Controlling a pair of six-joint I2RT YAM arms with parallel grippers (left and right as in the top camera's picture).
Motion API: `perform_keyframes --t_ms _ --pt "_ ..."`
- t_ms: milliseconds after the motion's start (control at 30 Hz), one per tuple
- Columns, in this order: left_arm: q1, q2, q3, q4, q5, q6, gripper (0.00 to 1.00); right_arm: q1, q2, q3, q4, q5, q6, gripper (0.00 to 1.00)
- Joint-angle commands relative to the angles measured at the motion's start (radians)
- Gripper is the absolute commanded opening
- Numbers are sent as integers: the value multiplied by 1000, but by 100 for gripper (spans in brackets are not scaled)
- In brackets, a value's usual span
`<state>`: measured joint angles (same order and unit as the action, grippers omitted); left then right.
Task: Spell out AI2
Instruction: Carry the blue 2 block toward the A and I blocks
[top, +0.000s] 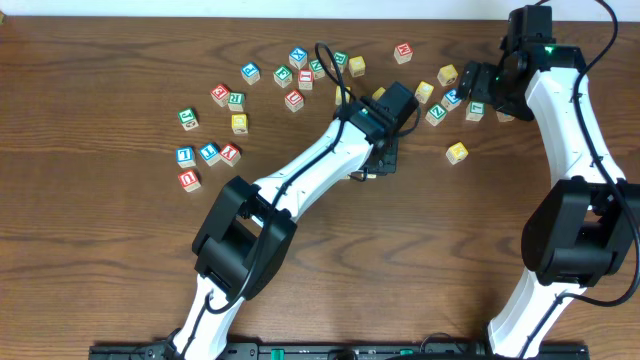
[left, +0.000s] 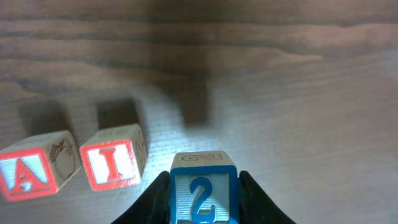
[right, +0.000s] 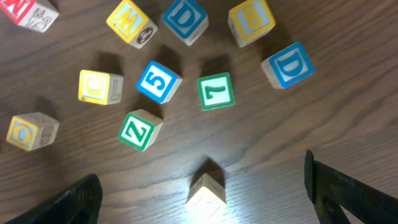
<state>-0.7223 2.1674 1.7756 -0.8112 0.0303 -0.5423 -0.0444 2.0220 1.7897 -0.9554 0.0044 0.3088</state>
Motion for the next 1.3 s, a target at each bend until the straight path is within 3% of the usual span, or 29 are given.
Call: perform_keyframes --t_ms 0,233,600,767,1133,1267 --pt "8 7 -51 47 -51 -57 26 0 -8 -4 -5 -16 -11 99" --pt "8 7 -138 171 -122 -109 26 0 -8 -4 -24 -15 -11 99" --pt "7 7 -138 173 -110 -129 27 0 -8 -4 -23 -15 -11 99" --pt "7 7 -138 172 -90 -129 34 0 -8 -4 -24 -16 -11 99" --pt "8 7 -137 169 -91 -129 34 0 -8 -4 -28 -19 -11 99" --pt "18 6 -100 167 -92 -50 34 3 -8 -4 -28 -19 -11 99"
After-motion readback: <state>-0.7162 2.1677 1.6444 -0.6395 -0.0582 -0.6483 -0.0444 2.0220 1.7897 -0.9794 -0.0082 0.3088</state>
